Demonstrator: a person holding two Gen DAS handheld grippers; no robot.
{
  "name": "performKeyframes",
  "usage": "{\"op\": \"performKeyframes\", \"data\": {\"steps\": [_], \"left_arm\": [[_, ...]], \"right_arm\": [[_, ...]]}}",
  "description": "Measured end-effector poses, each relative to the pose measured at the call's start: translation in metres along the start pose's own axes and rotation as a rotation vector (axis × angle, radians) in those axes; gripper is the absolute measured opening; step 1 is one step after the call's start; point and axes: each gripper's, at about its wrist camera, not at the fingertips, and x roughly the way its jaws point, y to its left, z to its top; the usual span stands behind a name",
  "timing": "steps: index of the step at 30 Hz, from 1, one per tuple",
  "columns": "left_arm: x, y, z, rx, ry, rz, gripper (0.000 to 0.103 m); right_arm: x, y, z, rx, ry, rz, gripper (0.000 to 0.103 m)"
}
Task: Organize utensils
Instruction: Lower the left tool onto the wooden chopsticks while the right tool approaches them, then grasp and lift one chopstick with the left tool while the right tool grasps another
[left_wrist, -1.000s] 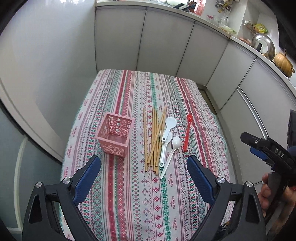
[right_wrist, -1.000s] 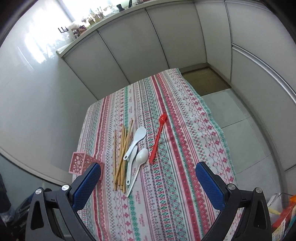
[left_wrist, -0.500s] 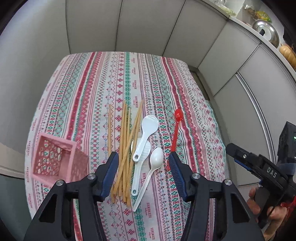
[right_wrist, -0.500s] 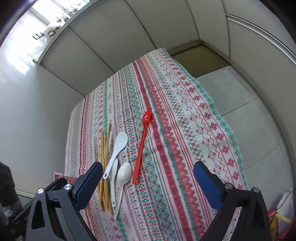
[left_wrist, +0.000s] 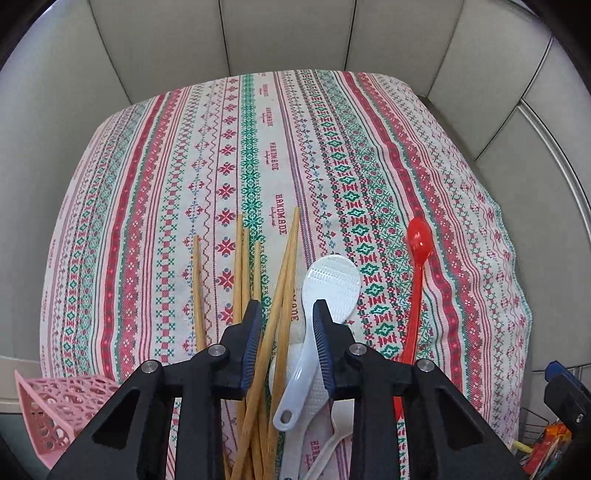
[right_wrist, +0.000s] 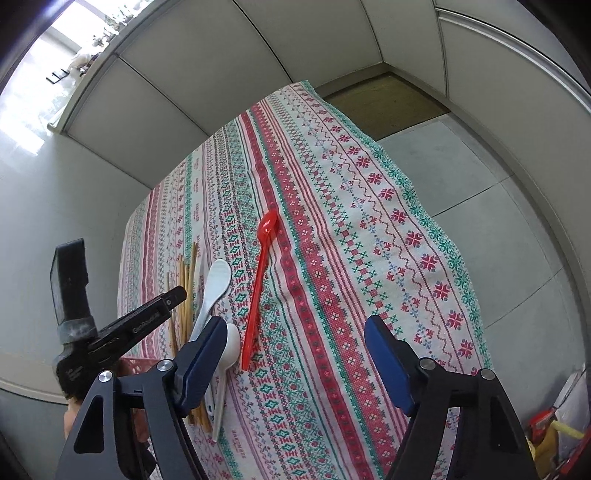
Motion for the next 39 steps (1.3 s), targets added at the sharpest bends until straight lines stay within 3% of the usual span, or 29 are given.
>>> {"op": "performKeyframes", "data": {"steps": [3,7,12,18,28,35,39], "left_arm": [[0.009,-0.007,0.002,0.042,0.000,0.045,0.023],[0.022,-0.013,0.000,0.098,0.017,0.098,0.006],[0.021,-0.010,-0.003,0.106,0.007,0.105,0.006],[-0.006,-0.004,-0.007,0.089,-0.038,0.066,0.006],[-0.099,0.035,-0.051,-0.024,-0.232,-0.032,0.006],[-0.163,0.075,-0.096,-0.112,-0.407,-0.054,0.005],[-0.185,0.095,-0.113,-0.165,-0.456,-0.102,0.005]], "right_arm": [[0.002,0.000,0.000,0.001,0.008,0.006,0.078],[0.002,0.001,0.000,-0.002,0.003,0.000,0.078],[0.004,0.000,0.001,0.000,0.001,-0.013,0.078],[0.007,0.001,0.001,-0.003,0.005,-0.013,0.078],[0.016,0.017,0.003,-0.055,-0.006,0.016,0.078],[0.039,0.059,-0.002,-0.108,0.043,0.173,0.073],[0.061,0.088,0.001,-0.140,0.077,0.210,0.066]]}}
